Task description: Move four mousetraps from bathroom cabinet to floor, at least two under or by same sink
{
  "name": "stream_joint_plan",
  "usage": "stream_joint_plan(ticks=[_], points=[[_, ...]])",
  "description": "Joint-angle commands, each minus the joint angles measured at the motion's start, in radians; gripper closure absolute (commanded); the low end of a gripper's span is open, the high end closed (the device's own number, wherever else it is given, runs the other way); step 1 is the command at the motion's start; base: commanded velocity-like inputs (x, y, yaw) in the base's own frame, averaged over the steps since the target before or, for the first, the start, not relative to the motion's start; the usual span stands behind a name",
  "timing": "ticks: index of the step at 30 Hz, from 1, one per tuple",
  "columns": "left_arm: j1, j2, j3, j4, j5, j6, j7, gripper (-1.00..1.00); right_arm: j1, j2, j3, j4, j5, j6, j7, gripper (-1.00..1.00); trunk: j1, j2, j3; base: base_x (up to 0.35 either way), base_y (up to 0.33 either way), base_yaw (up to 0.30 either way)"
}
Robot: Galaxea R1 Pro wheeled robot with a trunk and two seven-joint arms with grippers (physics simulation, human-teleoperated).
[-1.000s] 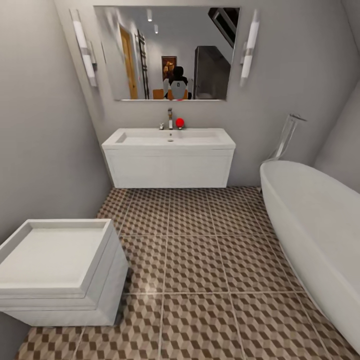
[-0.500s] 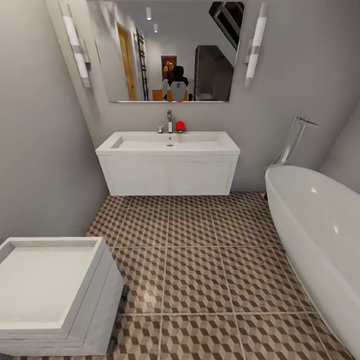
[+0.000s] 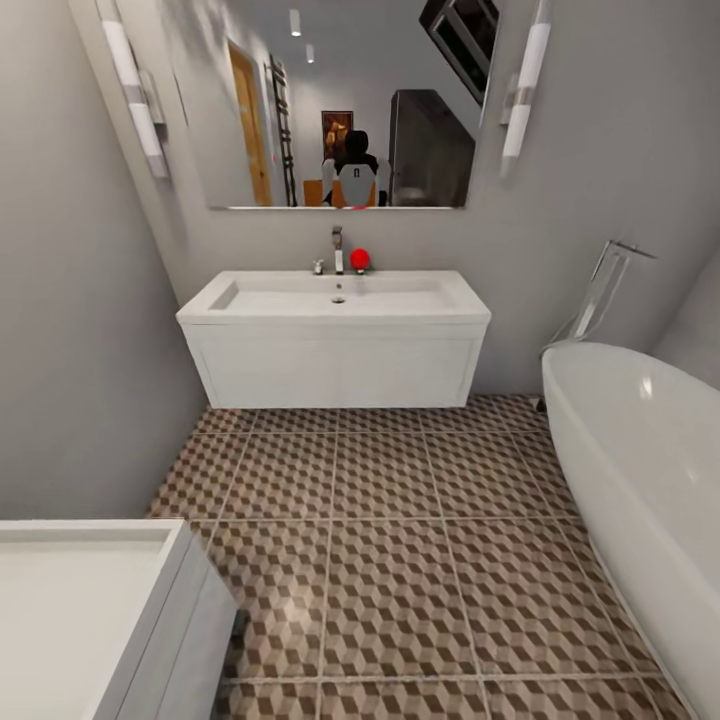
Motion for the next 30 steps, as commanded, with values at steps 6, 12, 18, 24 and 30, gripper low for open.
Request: stream_joint_plan(ticks=[6,12,18,24,30], points=[[0.0,0.001,-0.009,-0.002,0.007,-0.002,0.004,1.0,-0.001,0.0,0.007,0.003,-0.007,-0.006,0.0,1.0,0.001,0.0,-0.001,0.336,0.0,0.0],[0.0,0.001,-0.009,-0.002,0.007,-0.002,0.004,1.0,-0.001,0.0,0.007,0.003,-0.007,-0.006,0.0,1.0,0.001,0.0,-0.001,0.336,0.0,0.0],[0.0,0.001,-0.009,-0.002,0.007,-0.002,0.004,1.0,-0.001,0.0,0.007,0.003,-0.007,-0.006,0.0,1.0,0.001,0.0,-0.001,0.336,0.0,0.0],[0.0,0.001,-0.009,-0.002,0.007,-0.003,0.004,1.0,-0.001,0.0,0.007,0.003,-0.007,-0.006,0.0,1.0,0.001,0.0,-0.001,0.336,0.0,0.0],[0.0,0.001,-0.009,-0.002,0.007,-0.003,0.004,1.0,-0.001,0.0,0.007,0.003,-0.007,-0.006,0.0,1.0,0.001,0.0,-0.001,0.335,0.0,0.0]])
